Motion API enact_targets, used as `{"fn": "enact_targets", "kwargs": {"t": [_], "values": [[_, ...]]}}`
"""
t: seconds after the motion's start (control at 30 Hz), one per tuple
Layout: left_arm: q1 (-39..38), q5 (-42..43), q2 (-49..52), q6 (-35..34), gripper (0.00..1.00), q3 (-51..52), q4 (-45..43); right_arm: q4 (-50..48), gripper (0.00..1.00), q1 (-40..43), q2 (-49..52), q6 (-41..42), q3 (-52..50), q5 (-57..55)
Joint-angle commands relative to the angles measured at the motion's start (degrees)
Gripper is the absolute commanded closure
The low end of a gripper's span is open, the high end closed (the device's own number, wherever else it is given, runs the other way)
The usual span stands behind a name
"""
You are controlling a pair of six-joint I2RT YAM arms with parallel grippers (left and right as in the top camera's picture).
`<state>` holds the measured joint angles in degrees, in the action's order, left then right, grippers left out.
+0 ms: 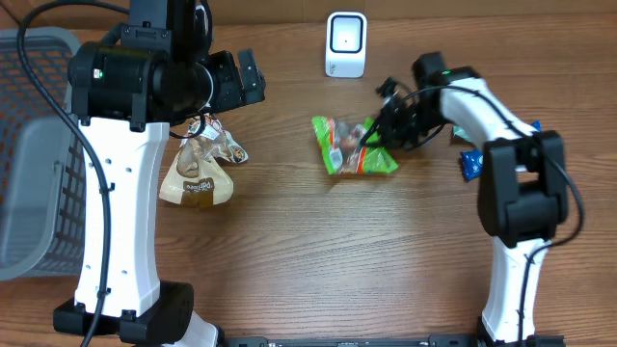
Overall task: Scan the item barcode
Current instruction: 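Lift the snack bag and hold it over the scanner window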
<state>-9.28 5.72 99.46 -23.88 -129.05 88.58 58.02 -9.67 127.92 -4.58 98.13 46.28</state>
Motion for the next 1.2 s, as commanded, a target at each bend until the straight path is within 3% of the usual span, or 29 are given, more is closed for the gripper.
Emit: {"fn": "enact_targets", "kwargs": {"t": [0.0, 0.2, 0.37, 0.87, 1.07, 1.17], "values": [[-0.1, -0.3, 0.2, -0.1, 0.0, -0.4, -0.1, -1.4, 0.96, 0.5, -12.7, 3.8, 2.8, 3.4], [-0.1, -0.3, 0.2, -0.1, 0.0, -0.4, -0.1, -2.3, 0.96, -0.4, -25.5, 13.6, 2.8, -16.5], [-0.1, -0.3, 0.2, -0.1, 0.0, -0.4, -0.1, -2.4, 0.96, -0.8, -30.6, 23.1, 2.8, -25.9], [-0.1, -0.3, 0.2, -0.1, 0.01, -0.4, -0.1, -6.2, 0.96, -1.0, -30.8, 25.6, 2.8, -25.7], [-0.1, -0.3, 0.2, -0.1, 0.0, -0.4, -0.1, -16.9, 0.96, -5.9, -28.6, 25.2, 2.4, -50.2], [-0.1, -0.3, 0.2, -0.1, 0.0, -0.4, -0.1, -24.5, 0.96, -9.9, -24.9, 19.1, 2.4, -60.3]]}}
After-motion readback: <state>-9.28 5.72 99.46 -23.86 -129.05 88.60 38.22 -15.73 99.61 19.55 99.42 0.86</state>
